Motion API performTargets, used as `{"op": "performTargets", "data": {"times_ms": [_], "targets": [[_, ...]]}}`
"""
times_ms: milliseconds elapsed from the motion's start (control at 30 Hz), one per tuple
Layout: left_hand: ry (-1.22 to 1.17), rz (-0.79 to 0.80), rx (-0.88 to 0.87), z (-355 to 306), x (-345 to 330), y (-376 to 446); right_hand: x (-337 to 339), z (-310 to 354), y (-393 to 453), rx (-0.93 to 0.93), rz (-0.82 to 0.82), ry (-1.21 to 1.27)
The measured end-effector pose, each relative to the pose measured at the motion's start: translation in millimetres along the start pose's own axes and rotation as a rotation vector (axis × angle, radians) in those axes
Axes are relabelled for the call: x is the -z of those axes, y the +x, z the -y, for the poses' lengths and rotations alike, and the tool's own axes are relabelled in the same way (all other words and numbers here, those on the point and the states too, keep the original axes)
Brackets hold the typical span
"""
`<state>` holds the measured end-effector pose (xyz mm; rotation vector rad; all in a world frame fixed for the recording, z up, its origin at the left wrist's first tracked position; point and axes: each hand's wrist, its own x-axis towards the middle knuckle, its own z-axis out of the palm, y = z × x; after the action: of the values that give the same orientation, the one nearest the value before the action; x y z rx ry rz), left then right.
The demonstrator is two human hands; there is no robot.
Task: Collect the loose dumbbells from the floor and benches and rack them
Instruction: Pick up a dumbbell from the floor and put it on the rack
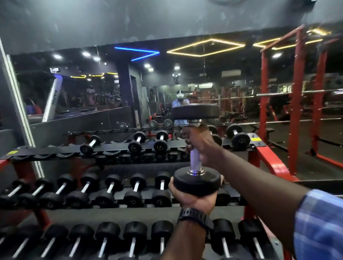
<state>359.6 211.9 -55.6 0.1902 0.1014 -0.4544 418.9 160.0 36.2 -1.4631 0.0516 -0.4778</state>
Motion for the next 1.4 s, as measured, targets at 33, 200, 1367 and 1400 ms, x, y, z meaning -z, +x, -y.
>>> {"op": "performTargets", "data": {"times_ms": [33, 200, 1367, 1400], "targets": [[0.007, 0.004, 0.017, -3.2, -2.2, 17.9, 0.4, -5.5, 19.5, -0.014, 0.011, 0.011], [-0.023, -0.049, 0.049, -20.1, -1.3, 121.6, -1.2, -38.3, 117.2, -0.072, 0.033, 0.026], [0.168, -0.479, 0.263, -108.9, -25.8, 881.1, 52.5, -389.8, 860.6, -0.393, -0.050, -0.325], [0.199, -0.519, 0.261, -112.1, -25.5, 894.9, 52.1, -400.9, 871.6, -0.406, -0.045, -0.327]]}}
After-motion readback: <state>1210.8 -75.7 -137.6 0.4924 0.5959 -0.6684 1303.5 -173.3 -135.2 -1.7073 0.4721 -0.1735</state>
